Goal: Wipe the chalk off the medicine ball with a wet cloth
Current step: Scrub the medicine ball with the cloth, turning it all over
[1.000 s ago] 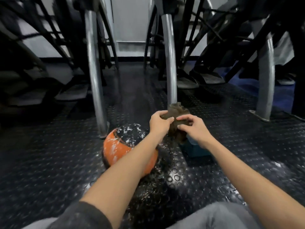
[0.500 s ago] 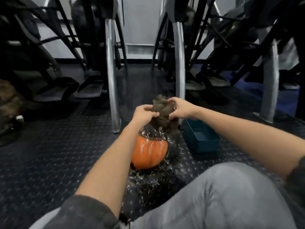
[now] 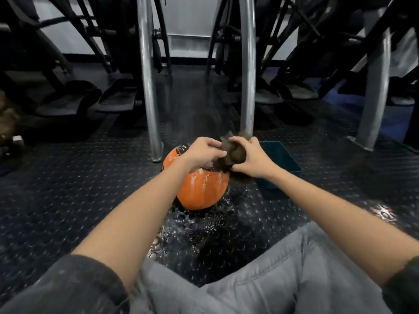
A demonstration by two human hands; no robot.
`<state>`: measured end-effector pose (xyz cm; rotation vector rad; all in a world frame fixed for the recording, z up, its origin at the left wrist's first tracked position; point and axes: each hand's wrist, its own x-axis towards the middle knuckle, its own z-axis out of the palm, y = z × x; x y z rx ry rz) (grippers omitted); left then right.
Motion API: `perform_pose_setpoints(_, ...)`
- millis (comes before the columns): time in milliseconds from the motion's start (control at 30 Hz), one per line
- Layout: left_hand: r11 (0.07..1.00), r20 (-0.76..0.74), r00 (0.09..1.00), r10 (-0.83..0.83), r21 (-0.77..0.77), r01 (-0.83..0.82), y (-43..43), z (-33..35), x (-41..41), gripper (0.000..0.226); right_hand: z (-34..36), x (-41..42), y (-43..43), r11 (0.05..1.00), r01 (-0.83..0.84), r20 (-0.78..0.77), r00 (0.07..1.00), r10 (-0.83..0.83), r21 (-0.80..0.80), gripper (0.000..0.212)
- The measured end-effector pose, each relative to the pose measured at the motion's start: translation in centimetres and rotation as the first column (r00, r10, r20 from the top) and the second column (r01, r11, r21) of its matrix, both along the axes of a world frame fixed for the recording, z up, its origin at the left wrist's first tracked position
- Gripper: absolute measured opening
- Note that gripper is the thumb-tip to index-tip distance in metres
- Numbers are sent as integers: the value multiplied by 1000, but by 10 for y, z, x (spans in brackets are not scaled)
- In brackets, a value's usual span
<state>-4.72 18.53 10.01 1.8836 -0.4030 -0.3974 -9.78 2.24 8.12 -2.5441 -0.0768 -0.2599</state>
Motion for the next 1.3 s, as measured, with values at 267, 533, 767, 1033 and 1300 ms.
perform_pose_setpoints(267,960,370,929,-19,266,-86,-11,19,48,20,-3,49,-26,894,258,-3,961,-276,367,46)
perform_pose_setpoints(533,894,483,868,118,328,-304,46,-39,31,38,-20,38,2,680,279,-74,946,-314,678,34)
perform_pose_setpoints(767,840,388,921,-10,504,-203,42,-39,44,72,32,78,23,821,293,-123,956,-268,489,29)
perform_pose_setpoints(1033,876,392,919,41,429,-222,53,-53,57,78,18,71,6,830,182,-40,981,-189,527,36)
perform_pose_setpoints(1300,873,378,919,-108,479,-95,36,-33,67,85,-20,60,10,787,151,-77,988,-131,599,55)
